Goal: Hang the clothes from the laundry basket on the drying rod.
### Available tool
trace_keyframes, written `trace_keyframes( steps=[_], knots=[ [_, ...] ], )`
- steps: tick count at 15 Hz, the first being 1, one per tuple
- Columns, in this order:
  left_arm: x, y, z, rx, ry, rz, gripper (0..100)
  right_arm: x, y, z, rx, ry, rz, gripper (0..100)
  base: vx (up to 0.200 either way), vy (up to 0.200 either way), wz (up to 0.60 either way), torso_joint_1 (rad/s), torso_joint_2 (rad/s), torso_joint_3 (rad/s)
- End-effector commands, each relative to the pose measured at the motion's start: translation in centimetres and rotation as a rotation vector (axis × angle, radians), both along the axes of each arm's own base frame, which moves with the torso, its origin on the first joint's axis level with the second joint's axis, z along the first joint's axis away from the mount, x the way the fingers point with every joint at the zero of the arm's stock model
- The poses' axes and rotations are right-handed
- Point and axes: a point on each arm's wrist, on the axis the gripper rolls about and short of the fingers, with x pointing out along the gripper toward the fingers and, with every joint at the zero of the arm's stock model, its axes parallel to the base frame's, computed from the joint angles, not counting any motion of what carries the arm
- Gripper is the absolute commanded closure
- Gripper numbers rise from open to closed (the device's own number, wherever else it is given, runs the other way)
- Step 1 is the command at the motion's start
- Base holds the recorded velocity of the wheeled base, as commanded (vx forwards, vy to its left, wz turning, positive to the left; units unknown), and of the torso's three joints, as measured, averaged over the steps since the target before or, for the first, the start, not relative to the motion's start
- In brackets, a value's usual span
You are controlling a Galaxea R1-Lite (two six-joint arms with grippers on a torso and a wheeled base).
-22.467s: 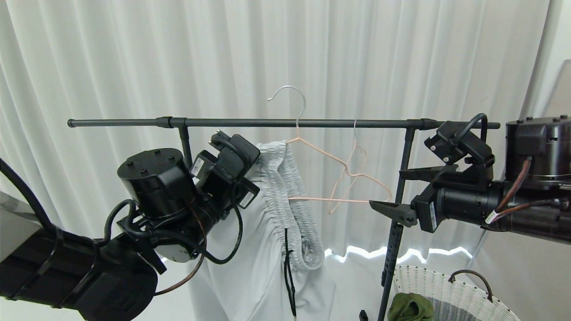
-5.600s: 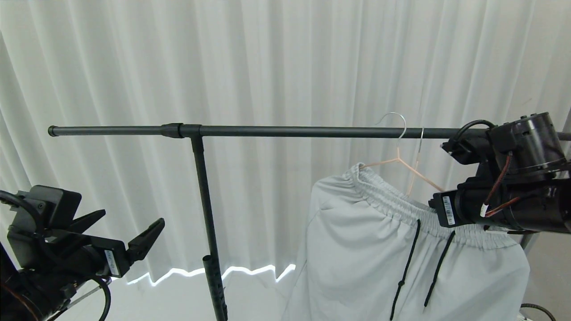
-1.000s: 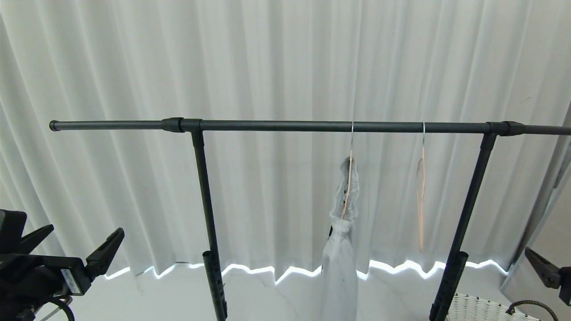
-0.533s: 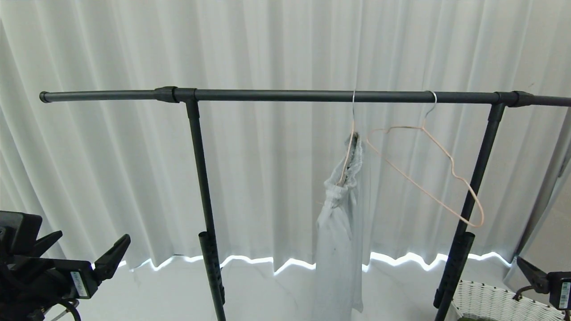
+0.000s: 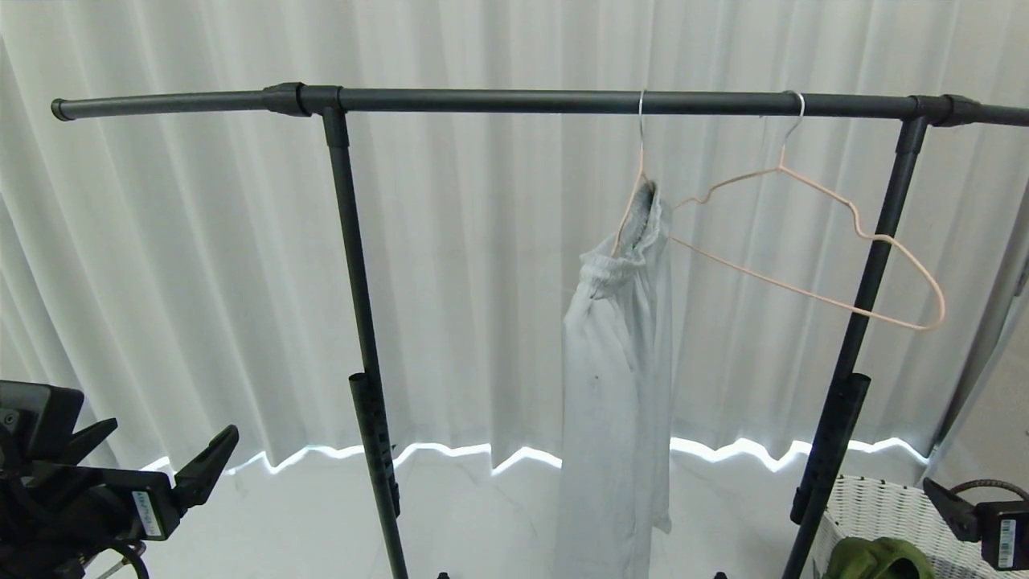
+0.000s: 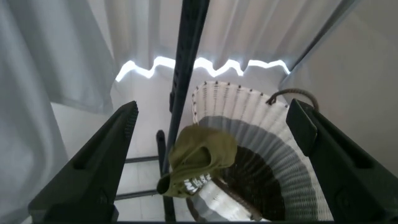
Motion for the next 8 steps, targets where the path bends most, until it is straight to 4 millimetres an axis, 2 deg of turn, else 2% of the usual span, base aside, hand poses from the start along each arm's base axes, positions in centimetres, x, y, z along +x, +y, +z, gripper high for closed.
trace_keyframes(
  steps=[1, 4, 8],
  knots=[
    [0.05, 0.01, -0.09, -0.001, 0.005, 0.001, 0, -0.18, 0.11, -0.50, -0.004, 0.026, 0.010, 0, 0.000, 0.000, 0.00, -0.183, 0.46, 0.261],
    [-0.06, 0.00, -0.22, 0.002, 0.010, 0.000, 0, -0.22, 0.19, -1.12, -0.051, 0.070, 0.036, 0, 0.000, 0.000, 0.00, -0.111, 0.28, 0.176],
    [-0.13, 0.00, -0.33, 0.000, 0.015, 0.000, 0, -0.18, 0.18, -1.10, -0.062, 0.072, 0.039, 0, 0.000, 0.000, 0.00, -0.008, 0.02, 0.008]
  ],
)
